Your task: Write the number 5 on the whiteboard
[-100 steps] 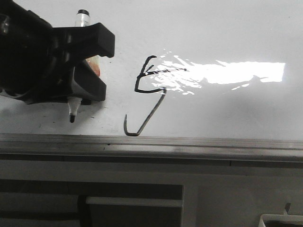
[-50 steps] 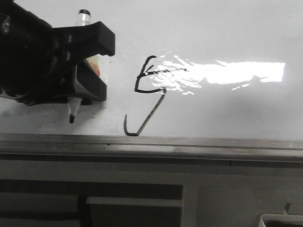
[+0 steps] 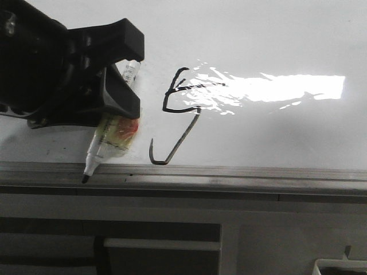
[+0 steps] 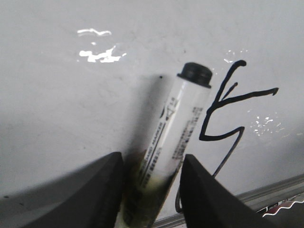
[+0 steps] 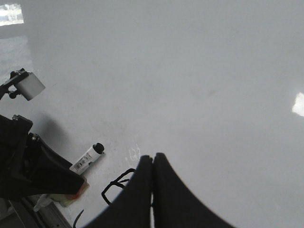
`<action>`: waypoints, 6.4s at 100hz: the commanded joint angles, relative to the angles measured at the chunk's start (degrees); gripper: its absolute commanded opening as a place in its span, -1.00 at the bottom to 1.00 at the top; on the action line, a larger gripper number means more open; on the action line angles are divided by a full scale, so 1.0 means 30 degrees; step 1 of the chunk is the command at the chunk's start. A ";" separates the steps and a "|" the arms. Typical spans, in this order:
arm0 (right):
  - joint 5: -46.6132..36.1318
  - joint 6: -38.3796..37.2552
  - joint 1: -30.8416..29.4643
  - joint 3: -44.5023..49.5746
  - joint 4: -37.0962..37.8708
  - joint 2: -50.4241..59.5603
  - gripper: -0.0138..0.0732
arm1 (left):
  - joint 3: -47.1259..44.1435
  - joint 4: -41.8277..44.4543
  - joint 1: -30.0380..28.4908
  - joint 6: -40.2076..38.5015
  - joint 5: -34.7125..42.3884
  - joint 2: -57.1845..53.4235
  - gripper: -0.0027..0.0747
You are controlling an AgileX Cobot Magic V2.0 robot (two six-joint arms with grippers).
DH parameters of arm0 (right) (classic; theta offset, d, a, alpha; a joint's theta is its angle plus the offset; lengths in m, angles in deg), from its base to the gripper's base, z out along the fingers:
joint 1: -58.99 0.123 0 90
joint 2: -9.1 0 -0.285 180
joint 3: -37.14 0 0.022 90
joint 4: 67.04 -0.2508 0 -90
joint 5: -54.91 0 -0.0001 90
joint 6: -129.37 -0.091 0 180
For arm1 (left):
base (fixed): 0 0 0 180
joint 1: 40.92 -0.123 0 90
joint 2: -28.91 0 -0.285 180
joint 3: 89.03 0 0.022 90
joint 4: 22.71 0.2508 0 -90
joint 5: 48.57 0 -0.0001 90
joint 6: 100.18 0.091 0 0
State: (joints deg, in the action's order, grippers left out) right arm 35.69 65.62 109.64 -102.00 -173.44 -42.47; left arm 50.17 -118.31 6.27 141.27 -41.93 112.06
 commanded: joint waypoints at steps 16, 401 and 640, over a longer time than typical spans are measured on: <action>0.0790 0.0109 -0.0099 -0.0577 0.0427 0.0045 -0.83 | 0.0019 -0.0393 -0.0322 -0.0157 0.3143 0.0510 -0.05; -0.0480 0.0109 -0.0099 0.4879 0.0427 0.8308 -0.83 | -1.2585 2.8266 -1.4984 -1.5289 -0.7199 -2.5700 -0.98; 0.6530 -4.1032 -1.2507 1.2815 4.1066 1.2128 -0.83 | -1.2585 2.8196 -1.4984 -1.5289 -0.7158 -2.5700 -0.98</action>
State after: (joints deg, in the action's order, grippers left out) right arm 58.47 -56.85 73.56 -64.89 -51.67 -7.96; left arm 13.68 -33.40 -38.44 95.93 -67.19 36.53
